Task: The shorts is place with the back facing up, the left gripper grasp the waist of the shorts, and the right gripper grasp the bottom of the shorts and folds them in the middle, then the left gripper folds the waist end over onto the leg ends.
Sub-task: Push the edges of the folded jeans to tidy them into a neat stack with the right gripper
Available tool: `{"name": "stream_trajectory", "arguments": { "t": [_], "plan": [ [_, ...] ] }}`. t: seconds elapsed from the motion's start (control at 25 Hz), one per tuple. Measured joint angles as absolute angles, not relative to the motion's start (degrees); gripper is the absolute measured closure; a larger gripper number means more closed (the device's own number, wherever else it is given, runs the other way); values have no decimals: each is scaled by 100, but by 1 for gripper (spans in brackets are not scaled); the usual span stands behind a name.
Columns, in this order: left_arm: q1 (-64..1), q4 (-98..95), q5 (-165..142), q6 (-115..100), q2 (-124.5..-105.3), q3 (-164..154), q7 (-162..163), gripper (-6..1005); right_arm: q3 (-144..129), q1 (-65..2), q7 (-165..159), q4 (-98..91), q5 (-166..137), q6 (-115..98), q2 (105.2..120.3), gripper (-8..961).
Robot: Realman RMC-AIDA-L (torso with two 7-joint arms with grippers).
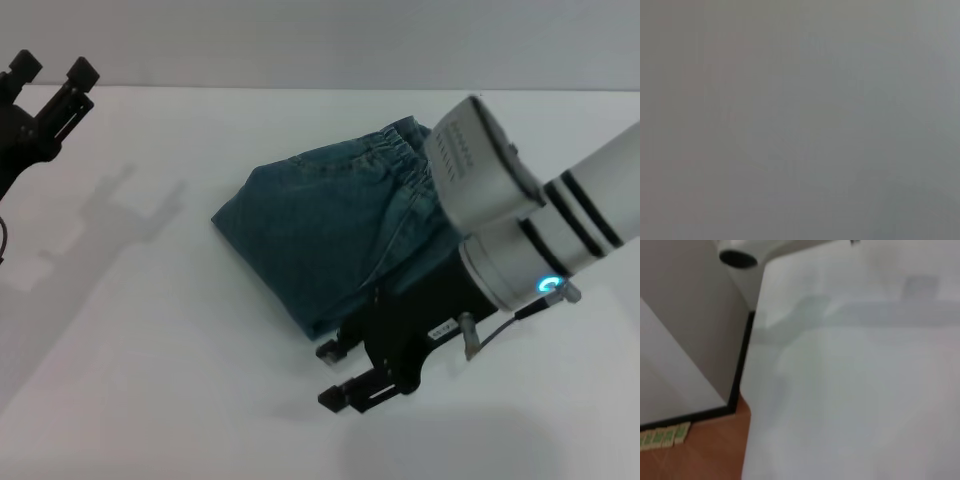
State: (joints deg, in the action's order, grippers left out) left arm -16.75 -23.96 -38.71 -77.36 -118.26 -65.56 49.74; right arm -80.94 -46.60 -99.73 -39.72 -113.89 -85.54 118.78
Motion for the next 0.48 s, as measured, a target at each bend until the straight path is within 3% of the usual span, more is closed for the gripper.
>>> {"name": "stream_trajectory", "arguments": {
  "t": [0.48],
  "plan": [
    [-1631, -2323, -3849, -7793, -11826, -6599, 5029, 154, -8519, -4680, -9979, -3630, -11323, -7669, 11939, 424]
  ]
}}
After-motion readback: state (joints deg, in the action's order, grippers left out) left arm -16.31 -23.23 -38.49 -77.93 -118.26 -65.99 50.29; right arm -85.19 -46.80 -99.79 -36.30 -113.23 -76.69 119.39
